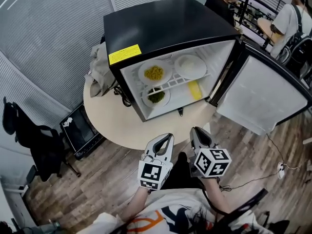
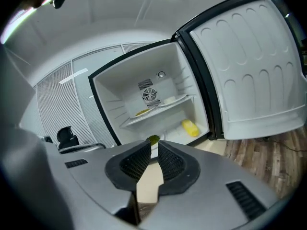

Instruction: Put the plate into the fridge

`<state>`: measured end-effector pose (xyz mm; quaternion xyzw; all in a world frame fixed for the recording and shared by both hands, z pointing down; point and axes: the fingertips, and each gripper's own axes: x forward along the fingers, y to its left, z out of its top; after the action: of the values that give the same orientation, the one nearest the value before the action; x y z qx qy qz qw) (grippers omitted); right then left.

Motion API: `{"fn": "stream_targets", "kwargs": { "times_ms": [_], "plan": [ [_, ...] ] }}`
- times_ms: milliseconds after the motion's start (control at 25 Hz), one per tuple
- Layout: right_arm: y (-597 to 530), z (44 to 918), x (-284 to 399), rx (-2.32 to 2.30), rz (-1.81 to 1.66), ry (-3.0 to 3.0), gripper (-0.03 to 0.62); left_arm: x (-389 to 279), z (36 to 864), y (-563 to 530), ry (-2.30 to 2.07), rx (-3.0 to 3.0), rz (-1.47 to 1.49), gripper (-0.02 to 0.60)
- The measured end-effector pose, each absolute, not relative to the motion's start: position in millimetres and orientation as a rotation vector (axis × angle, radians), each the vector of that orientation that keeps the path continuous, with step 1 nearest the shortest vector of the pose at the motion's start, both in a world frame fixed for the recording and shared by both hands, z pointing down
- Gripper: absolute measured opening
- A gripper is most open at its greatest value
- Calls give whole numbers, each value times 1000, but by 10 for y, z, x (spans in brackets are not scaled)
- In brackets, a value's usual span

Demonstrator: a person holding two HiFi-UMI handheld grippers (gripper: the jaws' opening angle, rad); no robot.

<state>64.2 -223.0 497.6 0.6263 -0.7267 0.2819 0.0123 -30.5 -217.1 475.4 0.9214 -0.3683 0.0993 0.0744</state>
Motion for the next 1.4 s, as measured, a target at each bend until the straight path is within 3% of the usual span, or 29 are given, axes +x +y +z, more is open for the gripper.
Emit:
{"fn": "stream_targets", "kwargs": {
  "times_ms": [800,1400],
  "plan": [
    [-1559,5113,643,1892,967,-2260,38,-217,4848,-1810,-1132,2749,336,14],
    [-719,4978,893,1766,935,-2374,35,122,4744,-830,-1207,2729,347,14]
  ]
}}
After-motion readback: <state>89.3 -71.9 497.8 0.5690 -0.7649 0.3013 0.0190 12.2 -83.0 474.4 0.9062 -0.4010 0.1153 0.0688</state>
